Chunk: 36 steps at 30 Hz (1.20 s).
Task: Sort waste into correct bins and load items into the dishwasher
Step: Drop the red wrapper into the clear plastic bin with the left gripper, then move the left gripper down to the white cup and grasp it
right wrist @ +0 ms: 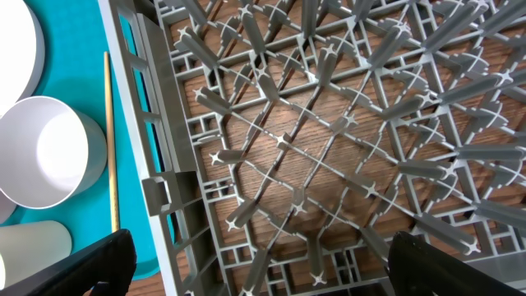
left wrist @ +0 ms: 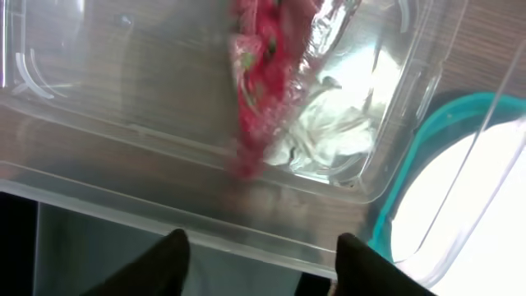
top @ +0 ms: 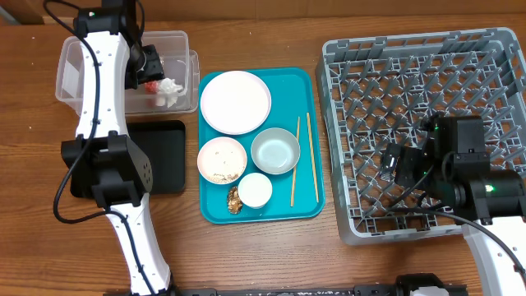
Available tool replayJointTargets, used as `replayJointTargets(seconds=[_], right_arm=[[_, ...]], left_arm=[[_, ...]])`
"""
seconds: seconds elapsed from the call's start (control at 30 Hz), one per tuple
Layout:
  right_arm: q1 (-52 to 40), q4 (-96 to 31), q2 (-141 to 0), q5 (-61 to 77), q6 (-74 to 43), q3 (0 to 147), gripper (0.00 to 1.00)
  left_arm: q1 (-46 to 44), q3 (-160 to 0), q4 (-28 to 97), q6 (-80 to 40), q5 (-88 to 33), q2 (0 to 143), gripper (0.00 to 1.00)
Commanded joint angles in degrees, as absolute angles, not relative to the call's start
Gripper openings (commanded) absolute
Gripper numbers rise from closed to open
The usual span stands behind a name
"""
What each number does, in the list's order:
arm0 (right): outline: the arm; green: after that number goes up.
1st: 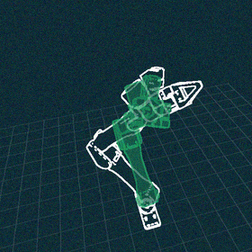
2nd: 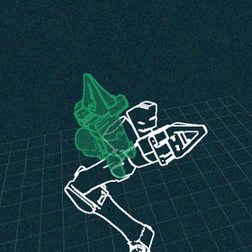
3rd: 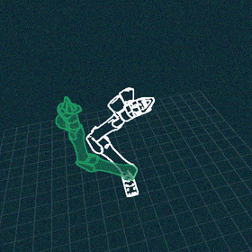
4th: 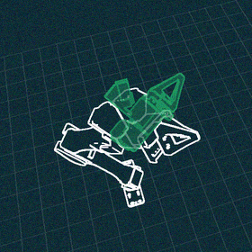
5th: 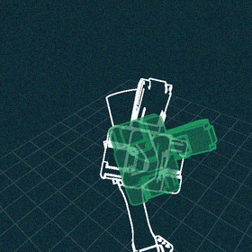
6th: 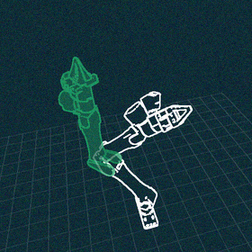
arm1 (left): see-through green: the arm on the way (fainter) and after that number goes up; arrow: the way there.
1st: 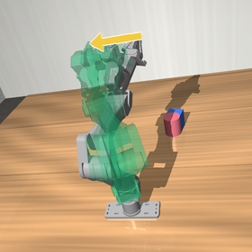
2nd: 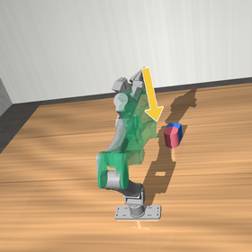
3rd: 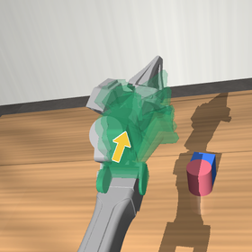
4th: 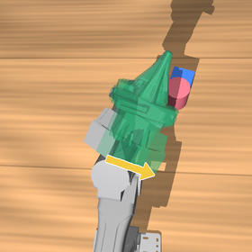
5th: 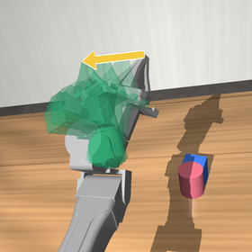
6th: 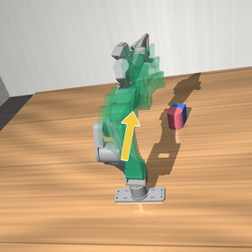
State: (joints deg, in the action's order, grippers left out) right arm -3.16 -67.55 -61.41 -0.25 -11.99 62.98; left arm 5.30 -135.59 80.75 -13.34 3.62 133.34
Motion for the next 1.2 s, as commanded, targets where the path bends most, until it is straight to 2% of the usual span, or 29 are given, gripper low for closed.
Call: replayJointTargets(seconds=[0.0, 0.23, 0.47, 0.7, 1.03, 1.17], right_arm=[[-3.46, -67.44, -60.93, -0.6, -12.03, 64.58, 1.0], [-3.46, -67.42, -60.93, -0.6, -12.03, 64.58, 1.0], [-3.46, -67.46, -60.93, -0.6, -12.01, 64.58, 1.0], [-3.46, -67.88, -60.93, -0.6, -12.01, 64.58, 1.0], [-3.46, -67.88, -60.93, -0.6, -12.01, 64.58, 1.0], [-3.46, -67.79, -60.95, -0.6, -12.01, 64.58, 1.0]], left_arm=[[5.61, -135.92, 80.75, -13.39, 3.55, 130.02, 0.63], [4.93, -135.92, 83.44, -14.52, 3.55, 122.04, 0.66], [4.84, -135.87, 96.84, -16.4, 4.67, 120.2, 0.69], [2.92, -132.55, 96.84, -16.25, 3.33, 113.71, 0.72], [-2.44, -110.56, 96.38, -17.98, 6.39, 96.14, 0.72], [-5.43, -99.48, 89.19, -18.02, 6.07, 88.77, 0.73]])
